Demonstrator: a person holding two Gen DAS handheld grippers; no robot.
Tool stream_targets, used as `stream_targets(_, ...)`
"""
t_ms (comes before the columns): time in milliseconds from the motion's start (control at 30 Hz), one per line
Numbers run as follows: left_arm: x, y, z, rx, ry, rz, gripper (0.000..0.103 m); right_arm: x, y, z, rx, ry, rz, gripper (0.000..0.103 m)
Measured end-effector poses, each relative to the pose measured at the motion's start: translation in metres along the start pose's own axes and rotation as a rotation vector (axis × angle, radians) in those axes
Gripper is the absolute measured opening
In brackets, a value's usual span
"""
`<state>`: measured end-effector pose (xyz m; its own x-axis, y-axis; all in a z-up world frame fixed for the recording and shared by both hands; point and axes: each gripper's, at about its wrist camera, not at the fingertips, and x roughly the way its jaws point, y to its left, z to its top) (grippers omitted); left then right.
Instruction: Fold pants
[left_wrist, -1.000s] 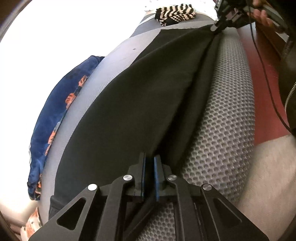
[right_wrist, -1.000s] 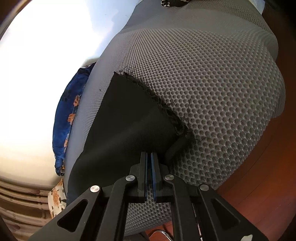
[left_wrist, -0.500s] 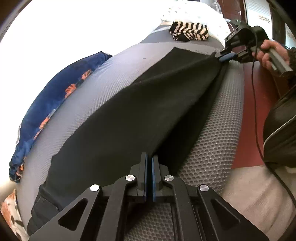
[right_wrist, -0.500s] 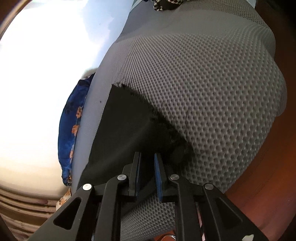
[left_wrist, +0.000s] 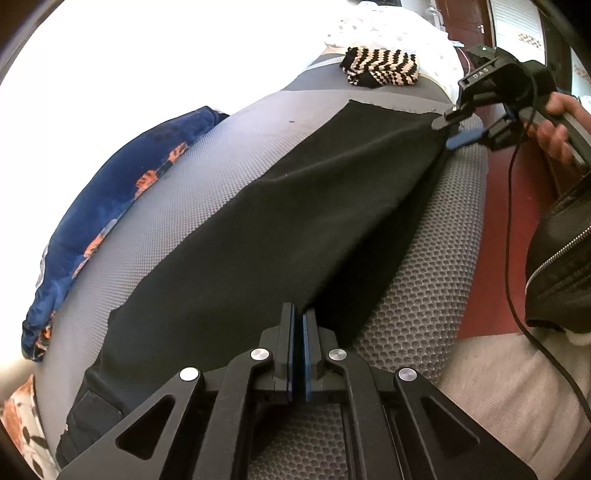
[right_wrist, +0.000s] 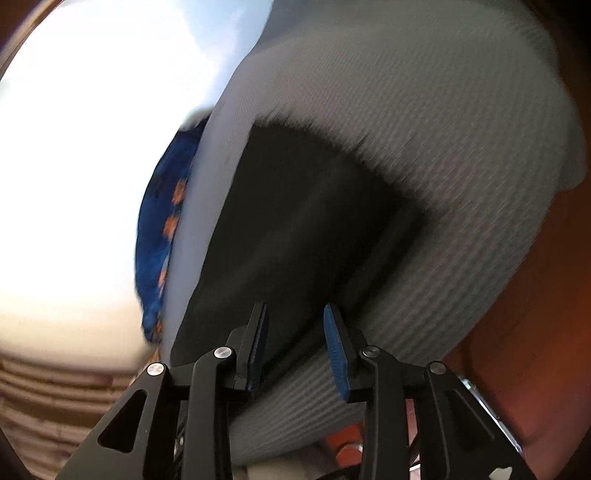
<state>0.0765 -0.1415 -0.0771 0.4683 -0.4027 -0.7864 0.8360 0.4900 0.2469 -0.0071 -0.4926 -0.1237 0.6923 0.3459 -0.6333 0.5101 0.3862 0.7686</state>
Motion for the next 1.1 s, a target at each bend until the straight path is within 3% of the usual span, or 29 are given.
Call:
stream_targets(133,-0.002,0.0,0.0,-0.003,-0.005,0.007,0.004,0.034,0.017,-0.021,-0.034,0.136,0.062,0.038)
stream_targets(267,-0.004,0.001,-0.001,-0.015,-0.009,0.007,0.004,0.052,0.024,-0.025,-0.06,0.202,0.103,0.038)
stream_targets(367,-0.004,0.0,-0.002,-0.014,-0.007,0.011,0.004,0.051,0.018,-0.015,-0.024,0.142,0.103,0.037)
stream_targets(533,-0.001,-0.003,-0.003,-0.009,0.002,0.009,0.004,0.019,-0.002,0.012,0.02,-0.038,0.05,0.035)
stream_targets(600,0.0,-0.003,-0.005,-0.009,0.007,0.008,0.004,0.008,-0.011,0.02,0.047,-0.075,0.046,0.024)
stream_targets(667,0.002,-0.004,-0.005,-0.01,0.013,0.003,0.004,-0.004,-0.021,0.028,0.066,-0.113,0.018,0.021)
stream_targets(833,0.006,-0.005,-0.007,-0.012,0.021,-0.006,0.004,-0.019,-0.036,0.037,0.082,-0.147,0.006,0.007)
stream_targets(1100,-0.006,-0.006,-0.011,0.004,0.013,-0.054,0.004,-0.048,-0.025,0.028,0.002,-0.198,-0.085,0.004)
